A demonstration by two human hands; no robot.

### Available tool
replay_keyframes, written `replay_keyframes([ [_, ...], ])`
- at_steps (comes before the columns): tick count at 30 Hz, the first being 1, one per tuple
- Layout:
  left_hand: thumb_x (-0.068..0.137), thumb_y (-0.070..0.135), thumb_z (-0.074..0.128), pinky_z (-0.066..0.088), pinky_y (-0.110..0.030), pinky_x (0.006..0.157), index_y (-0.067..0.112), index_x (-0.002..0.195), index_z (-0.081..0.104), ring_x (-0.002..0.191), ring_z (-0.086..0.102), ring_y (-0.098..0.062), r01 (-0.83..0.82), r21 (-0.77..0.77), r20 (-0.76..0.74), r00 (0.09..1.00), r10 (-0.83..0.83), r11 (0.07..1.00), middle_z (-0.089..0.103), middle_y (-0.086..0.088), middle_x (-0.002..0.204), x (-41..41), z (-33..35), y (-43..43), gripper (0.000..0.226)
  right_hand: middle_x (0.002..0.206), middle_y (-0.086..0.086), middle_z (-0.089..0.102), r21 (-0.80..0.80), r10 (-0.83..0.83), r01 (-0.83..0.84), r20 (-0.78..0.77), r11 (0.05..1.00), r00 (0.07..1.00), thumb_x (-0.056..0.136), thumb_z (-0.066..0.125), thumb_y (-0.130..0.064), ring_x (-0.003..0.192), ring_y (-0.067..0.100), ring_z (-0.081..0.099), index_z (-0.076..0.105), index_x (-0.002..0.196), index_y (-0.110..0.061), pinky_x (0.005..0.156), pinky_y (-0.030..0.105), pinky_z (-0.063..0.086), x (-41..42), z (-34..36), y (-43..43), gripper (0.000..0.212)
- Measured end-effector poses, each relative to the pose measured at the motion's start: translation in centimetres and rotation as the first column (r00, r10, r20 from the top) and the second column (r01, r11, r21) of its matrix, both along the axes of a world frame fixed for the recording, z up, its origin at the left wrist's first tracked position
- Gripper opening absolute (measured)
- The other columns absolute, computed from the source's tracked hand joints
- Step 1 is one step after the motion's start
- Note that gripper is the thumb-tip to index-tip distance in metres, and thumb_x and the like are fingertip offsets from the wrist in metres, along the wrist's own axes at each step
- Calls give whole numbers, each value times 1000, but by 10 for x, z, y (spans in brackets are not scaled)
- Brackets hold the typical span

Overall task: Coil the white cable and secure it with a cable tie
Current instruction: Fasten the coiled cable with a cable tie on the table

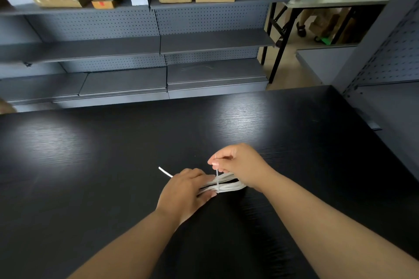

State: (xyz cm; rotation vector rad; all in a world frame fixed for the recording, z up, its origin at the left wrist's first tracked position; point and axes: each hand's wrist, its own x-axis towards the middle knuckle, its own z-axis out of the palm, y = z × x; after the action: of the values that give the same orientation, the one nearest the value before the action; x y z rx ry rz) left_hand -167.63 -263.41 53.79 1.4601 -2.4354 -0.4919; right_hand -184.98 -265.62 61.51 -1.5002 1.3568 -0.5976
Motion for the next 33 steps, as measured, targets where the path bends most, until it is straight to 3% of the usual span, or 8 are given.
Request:
replay_keyframes([
  [3, 83, 43, 58, 45, -22, 72, 33, 108, 67, 81, 59, -11, 8, -63, -30, 1000, -9, 998, 66, 15, 95, 1, -4, -1, 29, 79, -17, 64, -63, 1, -3, -34, 998, 999, 88, 59, -8, 76, -2, 60, 73, 95, -12, 78, 14, 50, 4, 5, -3, 17],
  [8, 78, 32, 72, 46, -21, 66, 29, 103, 69, 74, 61, -10, 38, -141, -8, 999, -39, 989, 68, 15, 89, 0, -7, -2, 25, 79, -9, 67, -71, -69, 68, -11, 995, 998, 89, 57, -9, 79, 0, 63, 73, 94, -13, 82, 15, 49, 7, 6, -2, 18],
  [14, 79, 32, 69, 49, -24, 64, 28, 103, 69, 74, 61, -11, 45, -153, -9, 999, -47, 987, 67, 15, 87, 0, -10, -2, 24, 76, -8, 67, -64, -188, 190, 32, 980, 982, 89, 58, -8, 76, 4, 63, 74, 92, -13, 80, 21, 52, 11, 4, 2, 17],
  [16, 83, 37, 60, 50, -25, 65, 29, 103, 68, 74, 62, -12, 55, -183, -10, 998, -58, 982, 67, 14, 87, -1, -7, -2, 24, 76, -11, 67, -62, -201, 203, 40, 977, 979, 88, 58, -8, 76, 3, 63, 74, 92, -15, 78, 19, 51, 11, 2, 2, 17],
  [20, 90, 40, 52, 46, -30, 87, 27, 123, 51, 98, 58, -13, -5, -69, -29, 1000, 3, 998, 65, 12, 107, 0, -5, -1, 36, 77, -10, 68, -39, -244, 248, 90, 968, 966, 88, 58, -8, 81, 8, 64, 71, 79, -27, 81, 24, 52, 6, 0, 1, 25],
  [25, 84, 42, 42, 53, -29, 69, 32, 113, 45, 82, 66, -10, 5, -219, -59, 998, -19, 976, 63, 14, 120, -2, -7, 4, 31, 78, -5, 69, -29, -285, 290, 119, 957, 951, 88, 57, -8, 84, 16, 64, 69, 76, -29, 84, 29, 53, 6, 2, -1, 27],
  [29, 86, 37, 41, 51, -28, 68, 35, 117, 46, 80, 64, -7, 62, -270, -53, 995, -79, 961, 56, 15, 130, 0, -13, 4, 32, 77, -8, 68, -23, -301, 305, 90, 952, 949, 88, 58, -9, 83, 11, 65, 73, 88, -18, 80, 24, 53, 7, 3, -3, 18],
  [33, 89, 36, 38, 49, -24, 67, 38, 125, 42, 81, 64, -5, 103, -270, 22, 995, -101, 957, 58, 22, 126, 0, -13, 2, 36, 78, -7, 68, -20, -303, 305, 67, 952, 950, 88, 59, -9, 85, 14, 65, 73, 91, -15, 83, 28, 55, 9, 3, -4, 16],
])
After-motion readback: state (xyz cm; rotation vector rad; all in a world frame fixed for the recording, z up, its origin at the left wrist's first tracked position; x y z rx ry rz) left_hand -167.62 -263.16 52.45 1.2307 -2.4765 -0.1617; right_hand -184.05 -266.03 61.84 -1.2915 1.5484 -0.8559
